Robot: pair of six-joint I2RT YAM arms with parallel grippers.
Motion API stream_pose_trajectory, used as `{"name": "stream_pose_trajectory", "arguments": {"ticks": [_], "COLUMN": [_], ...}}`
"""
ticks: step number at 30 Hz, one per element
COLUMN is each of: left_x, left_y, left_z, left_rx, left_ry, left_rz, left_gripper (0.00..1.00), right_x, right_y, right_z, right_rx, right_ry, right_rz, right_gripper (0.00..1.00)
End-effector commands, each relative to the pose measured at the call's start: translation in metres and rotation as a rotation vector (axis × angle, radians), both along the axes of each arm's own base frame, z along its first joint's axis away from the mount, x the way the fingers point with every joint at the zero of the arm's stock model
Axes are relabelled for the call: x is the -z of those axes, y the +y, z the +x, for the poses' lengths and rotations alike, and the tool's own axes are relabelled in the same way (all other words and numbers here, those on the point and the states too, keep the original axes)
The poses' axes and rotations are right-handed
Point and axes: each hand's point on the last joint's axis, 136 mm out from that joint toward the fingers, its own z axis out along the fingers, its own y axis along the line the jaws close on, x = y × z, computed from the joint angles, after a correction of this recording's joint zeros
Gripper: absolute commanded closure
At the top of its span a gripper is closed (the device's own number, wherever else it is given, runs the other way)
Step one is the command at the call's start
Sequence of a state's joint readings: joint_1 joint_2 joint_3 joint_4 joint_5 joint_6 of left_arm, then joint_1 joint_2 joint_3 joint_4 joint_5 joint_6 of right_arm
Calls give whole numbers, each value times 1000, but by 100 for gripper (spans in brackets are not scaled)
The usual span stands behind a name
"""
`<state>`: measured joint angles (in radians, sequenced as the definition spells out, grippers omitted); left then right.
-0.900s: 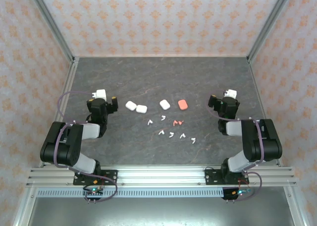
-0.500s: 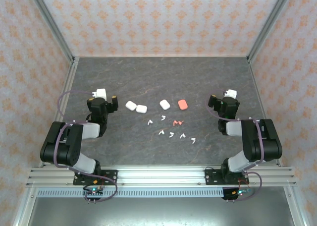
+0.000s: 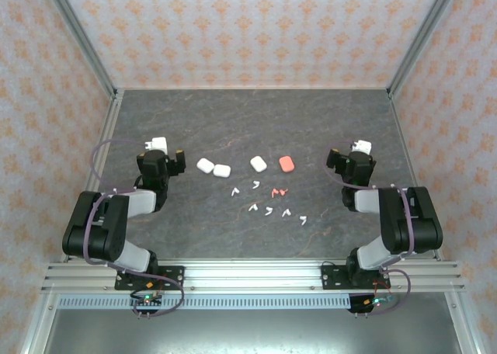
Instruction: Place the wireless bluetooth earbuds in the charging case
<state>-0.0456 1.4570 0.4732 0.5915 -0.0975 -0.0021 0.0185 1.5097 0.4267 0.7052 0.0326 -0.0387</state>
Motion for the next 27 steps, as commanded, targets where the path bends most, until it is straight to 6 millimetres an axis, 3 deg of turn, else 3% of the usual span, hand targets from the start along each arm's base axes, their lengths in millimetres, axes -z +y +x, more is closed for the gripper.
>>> {"name": "stream_pose_trajectory", "arguments": {"ticks": [1,7,9,12,15,18,23,27], "left_x": [-49,-116,-126,-130,-123,-116,-122,-128], "left_y": [6,13,8,-2,-25,-49,-77,-92], "left_z": [-1,-38,-52,-70,-79,-83,-83,-72], "left_rx": [-30,-150,-165,-197,-169,-131,-49,36], "left_ry": [-37,-69,-45,13,66,81,70,60], "left_rz": [3,-155,-249,-397,-558,-679,-764,-791], "left_gripper": [0,0,0,0,0,0,0,0], "right_x": [-31,-77,-93,-100,-98,-87,-67,-54], "right_y": [-12,8,21,51,82,100,124,149], "right_z": [3,-17,-26,-40,-54,-63,-67,-67], "right_rx": [68,-17,-57,-151,-236,-275,-362,-402], "right_ry": [0,64,93,176,251,331,467,515], "right_rz": [5,89,162,256,278,300,243,179], "right_gripper": [1,1,1,1,1,0,4,6]}}
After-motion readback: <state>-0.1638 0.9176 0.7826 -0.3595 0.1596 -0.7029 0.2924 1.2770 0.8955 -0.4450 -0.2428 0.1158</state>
